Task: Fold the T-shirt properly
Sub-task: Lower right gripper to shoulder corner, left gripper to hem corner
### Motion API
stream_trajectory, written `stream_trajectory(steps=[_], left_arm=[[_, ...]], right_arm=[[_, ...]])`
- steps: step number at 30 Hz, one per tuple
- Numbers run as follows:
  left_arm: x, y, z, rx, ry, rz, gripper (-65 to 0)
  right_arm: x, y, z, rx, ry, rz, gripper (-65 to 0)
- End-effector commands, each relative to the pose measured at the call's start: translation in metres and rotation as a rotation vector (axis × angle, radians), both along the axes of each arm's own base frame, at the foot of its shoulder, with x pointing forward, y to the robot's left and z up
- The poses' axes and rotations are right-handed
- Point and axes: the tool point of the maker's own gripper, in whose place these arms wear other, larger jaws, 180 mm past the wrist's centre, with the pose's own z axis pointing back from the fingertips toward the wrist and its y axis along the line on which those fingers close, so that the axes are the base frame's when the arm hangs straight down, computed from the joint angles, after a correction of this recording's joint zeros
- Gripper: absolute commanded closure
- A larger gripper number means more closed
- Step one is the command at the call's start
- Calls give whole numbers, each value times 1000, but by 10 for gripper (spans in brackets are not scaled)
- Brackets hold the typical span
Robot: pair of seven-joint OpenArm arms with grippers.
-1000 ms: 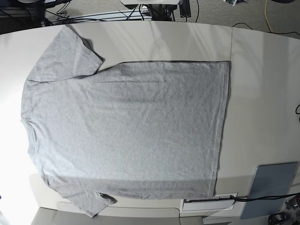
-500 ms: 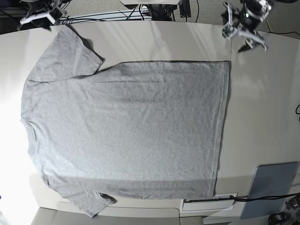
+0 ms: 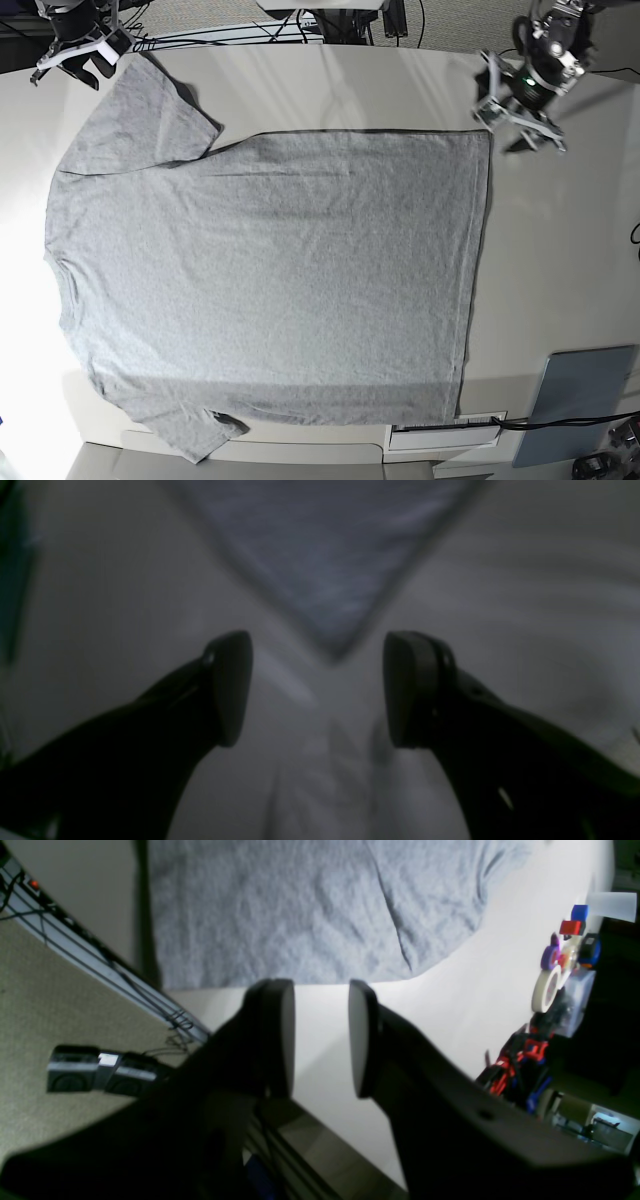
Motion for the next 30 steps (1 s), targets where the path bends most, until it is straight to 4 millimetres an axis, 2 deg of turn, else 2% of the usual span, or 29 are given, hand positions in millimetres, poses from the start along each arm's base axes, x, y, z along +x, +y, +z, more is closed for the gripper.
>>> stream_trajectory(steps=[1, 5, 7, 14, 20, 23, 24, 26, 30], left_arm=[[10, -5, 9, -4, -47, -19, -418], [11, -20, 1, -18, -40, -44, -418], [15, -21, -7, -18, -34, -39, -418], [31, -2, -35, 48, -18, -4, -418], [42, 13, -45, 88, -8, 16, -418], [42, 14, -48, 85, -7, 13, -411], [40, 11, -49, 76, 3, -5, -392], [32, 2, -53, 55, 46, -67, -307], [19, -8, -59, 61, 102, -173, -18]], right_arm=[[5, 1, 7, -4, -27, 14, -185], [7, 1, 7, -4, -31, 14, -185], [7, 1, 7, -5, -33, 14, -185], [9, 1, 8, -4, -40, 14, -185], [22, -6, 25, -46, -156, -1, -185], [26, -8, 31, -75, -194, 3, -185], [26, -8, 32, -83, -195, 11, -185], [27, -8, 32, -89, -197, 16, -185], [26, -9, 32, -90, -194, 13, -185]])
